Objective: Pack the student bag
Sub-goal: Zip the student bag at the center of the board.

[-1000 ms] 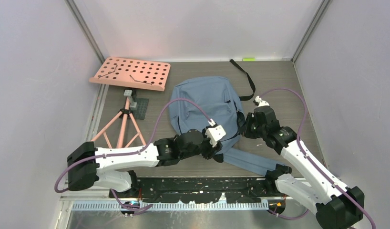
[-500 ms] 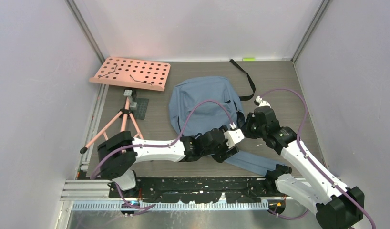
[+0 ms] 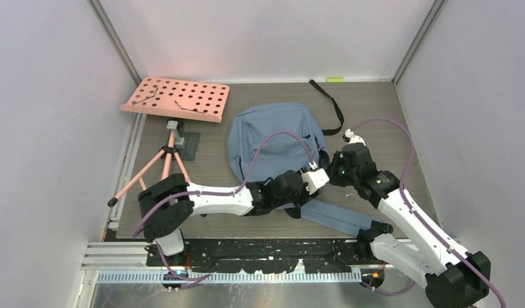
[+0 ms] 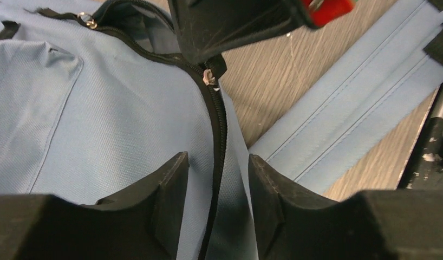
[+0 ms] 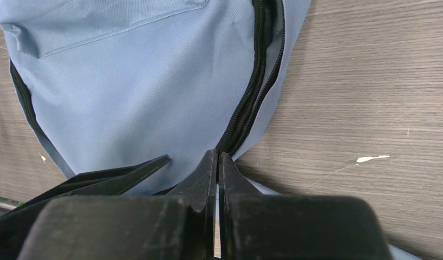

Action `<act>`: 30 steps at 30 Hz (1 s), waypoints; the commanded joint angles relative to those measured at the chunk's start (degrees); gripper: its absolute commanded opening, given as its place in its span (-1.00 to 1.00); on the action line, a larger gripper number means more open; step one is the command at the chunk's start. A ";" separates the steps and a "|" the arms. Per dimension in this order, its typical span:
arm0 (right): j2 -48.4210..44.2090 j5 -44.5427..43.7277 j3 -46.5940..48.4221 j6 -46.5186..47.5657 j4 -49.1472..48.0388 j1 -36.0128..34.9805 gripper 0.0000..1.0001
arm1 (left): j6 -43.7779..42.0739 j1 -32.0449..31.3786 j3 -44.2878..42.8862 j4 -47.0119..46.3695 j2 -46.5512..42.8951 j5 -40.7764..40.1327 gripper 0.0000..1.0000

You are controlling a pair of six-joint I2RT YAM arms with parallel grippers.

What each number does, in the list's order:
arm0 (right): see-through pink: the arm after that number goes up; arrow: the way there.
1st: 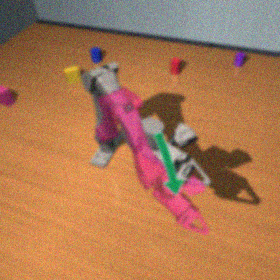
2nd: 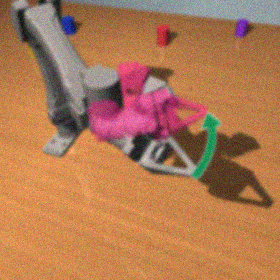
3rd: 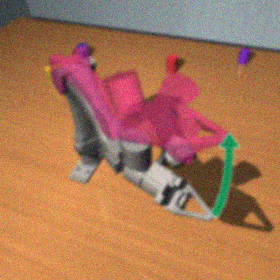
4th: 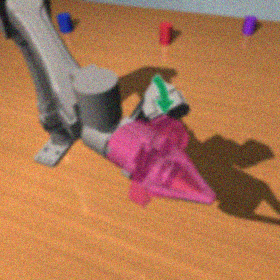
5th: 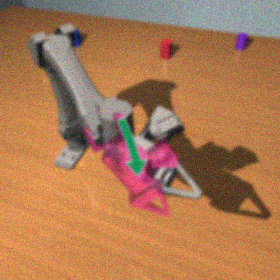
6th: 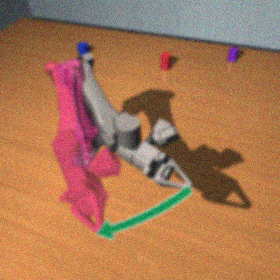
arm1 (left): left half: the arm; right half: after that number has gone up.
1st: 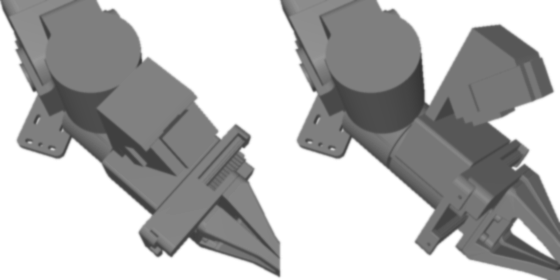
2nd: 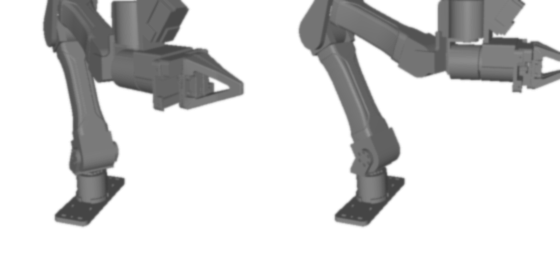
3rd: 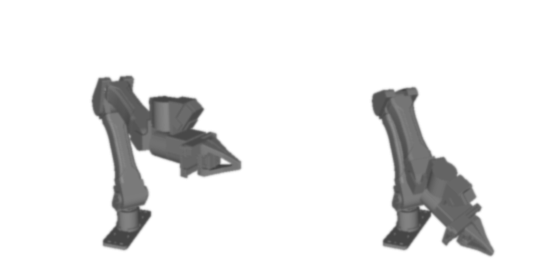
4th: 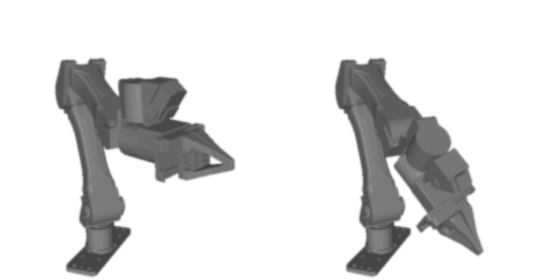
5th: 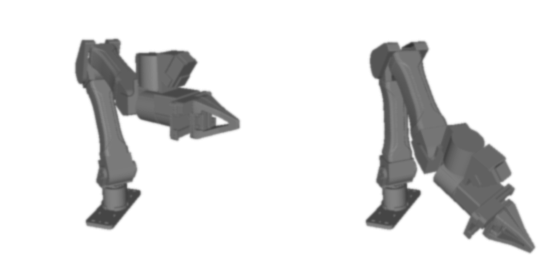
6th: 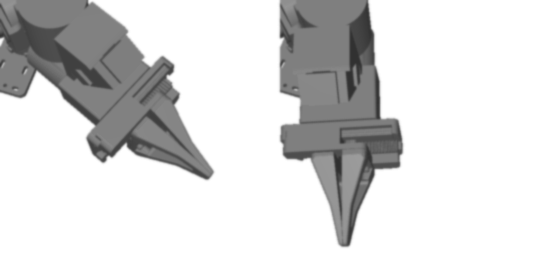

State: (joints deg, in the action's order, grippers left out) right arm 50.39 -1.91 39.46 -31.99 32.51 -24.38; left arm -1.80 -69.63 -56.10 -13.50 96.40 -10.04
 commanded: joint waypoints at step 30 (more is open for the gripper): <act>21.58 -21.97 18.24 8.00 -2.11 6.01 -0.99 | 9.27 -0.32 10.62 -6.17 -4.43 4.04 -1.00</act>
State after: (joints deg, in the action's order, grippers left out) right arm 70.65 -14.90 52.77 -28.01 36.49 -21.74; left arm 6.09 -68.88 -47.46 -23.81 94.19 -8.38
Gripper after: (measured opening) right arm 0.036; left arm 0.067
